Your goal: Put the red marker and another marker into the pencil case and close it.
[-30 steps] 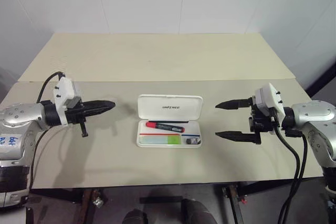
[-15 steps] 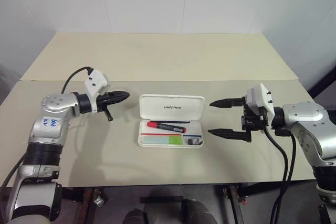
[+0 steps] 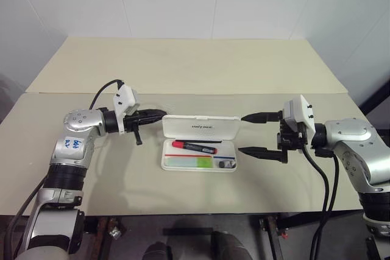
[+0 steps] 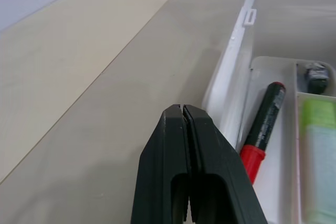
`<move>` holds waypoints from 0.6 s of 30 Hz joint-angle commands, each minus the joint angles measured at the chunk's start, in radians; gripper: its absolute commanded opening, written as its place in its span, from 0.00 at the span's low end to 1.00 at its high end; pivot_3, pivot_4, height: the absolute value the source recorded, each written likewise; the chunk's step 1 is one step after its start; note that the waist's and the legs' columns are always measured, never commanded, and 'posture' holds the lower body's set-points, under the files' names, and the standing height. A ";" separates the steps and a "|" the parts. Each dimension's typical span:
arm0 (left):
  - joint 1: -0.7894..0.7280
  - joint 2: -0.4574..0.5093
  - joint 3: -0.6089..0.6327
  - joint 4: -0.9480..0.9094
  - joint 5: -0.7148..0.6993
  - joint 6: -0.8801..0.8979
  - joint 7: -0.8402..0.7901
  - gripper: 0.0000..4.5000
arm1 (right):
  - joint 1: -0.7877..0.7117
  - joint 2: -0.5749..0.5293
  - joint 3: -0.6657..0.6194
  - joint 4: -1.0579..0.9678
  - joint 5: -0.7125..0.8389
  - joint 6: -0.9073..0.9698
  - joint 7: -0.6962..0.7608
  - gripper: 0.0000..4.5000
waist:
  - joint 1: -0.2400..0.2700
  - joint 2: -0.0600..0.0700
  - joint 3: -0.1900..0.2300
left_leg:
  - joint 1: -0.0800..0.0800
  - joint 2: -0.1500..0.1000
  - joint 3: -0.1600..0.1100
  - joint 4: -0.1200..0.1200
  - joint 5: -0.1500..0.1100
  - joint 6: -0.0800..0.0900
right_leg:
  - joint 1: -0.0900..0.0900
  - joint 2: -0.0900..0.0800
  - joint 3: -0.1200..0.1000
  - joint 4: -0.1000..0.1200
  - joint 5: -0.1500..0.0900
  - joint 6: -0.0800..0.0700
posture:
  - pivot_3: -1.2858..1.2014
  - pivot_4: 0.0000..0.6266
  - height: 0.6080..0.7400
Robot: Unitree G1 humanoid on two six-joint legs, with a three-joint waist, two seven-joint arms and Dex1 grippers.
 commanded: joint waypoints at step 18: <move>0.148 0.016 -0.225 -0.210 0.123 0.122 -0.048 0.01 | 0.090 -0.011 -0.061 -0.146 0.072 0.080 -0.076 1.00 | 0.000 0.000 0.000 | 0.001 0.000 -0.001 0.000 0.000 0.000 | 0.000 0.000 0.001 0.000 0.000 0.000 | 0.52 0.24 1.00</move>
